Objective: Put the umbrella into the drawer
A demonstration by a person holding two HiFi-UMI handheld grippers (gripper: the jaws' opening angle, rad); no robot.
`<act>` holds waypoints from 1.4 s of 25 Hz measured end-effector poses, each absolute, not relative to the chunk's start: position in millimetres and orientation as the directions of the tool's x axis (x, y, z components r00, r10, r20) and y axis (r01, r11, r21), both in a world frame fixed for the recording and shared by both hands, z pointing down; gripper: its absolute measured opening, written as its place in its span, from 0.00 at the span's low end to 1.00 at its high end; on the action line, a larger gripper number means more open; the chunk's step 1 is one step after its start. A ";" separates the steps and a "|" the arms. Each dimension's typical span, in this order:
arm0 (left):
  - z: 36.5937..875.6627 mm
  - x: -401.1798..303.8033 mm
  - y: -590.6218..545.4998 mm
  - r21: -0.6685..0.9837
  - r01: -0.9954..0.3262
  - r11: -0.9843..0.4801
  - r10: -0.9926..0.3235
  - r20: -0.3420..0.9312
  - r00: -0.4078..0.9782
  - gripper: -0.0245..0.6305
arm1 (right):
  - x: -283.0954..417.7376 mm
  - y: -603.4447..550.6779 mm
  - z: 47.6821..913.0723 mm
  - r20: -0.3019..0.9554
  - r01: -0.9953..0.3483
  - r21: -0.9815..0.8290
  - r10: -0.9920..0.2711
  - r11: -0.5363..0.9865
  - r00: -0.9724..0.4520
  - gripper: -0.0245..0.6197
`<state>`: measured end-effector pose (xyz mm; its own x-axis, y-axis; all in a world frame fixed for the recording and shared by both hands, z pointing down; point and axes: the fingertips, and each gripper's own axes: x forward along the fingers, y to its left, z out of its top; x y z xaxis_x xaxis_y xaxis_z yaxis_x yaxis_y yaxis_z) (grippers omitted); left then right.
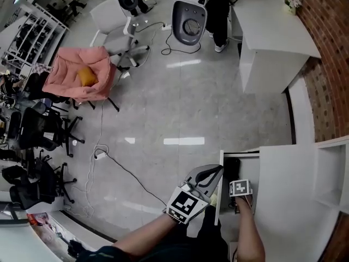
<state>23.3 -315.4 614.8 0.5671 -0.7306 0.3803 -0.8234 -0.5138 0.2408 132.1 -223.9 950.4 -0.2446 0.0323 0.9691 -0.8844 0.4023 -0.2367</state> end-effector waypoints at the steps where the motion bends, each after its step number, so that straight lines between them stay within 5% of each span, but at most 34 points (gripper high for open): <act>1: 612.4 20.5 -312.1 0.242 -0.823 -0.514 -0.731 0.379 0.568 0.05 | 131.4 -226.0 940.8 0.971 -0.888 -0.217 0.000 0.405 -0.238 0.10; 13: 581.7 0.6 -275.1 0.290 -0.800 -0.525 -0.709 0.372 0.599 0.05 | 128.5 -255.4 798.8 0.854 -0.912 -0.296 -0.349 0.285 -0.386 0.05; 35: 492.8 -48.2 -222.9 0.292 -0.776 -0.559 -0.709 0.317 0.630 0.05 | 98.0 -237.3 551.3 0.523 -0.928 -0.150 -0.769 0.341 -0.367 0.05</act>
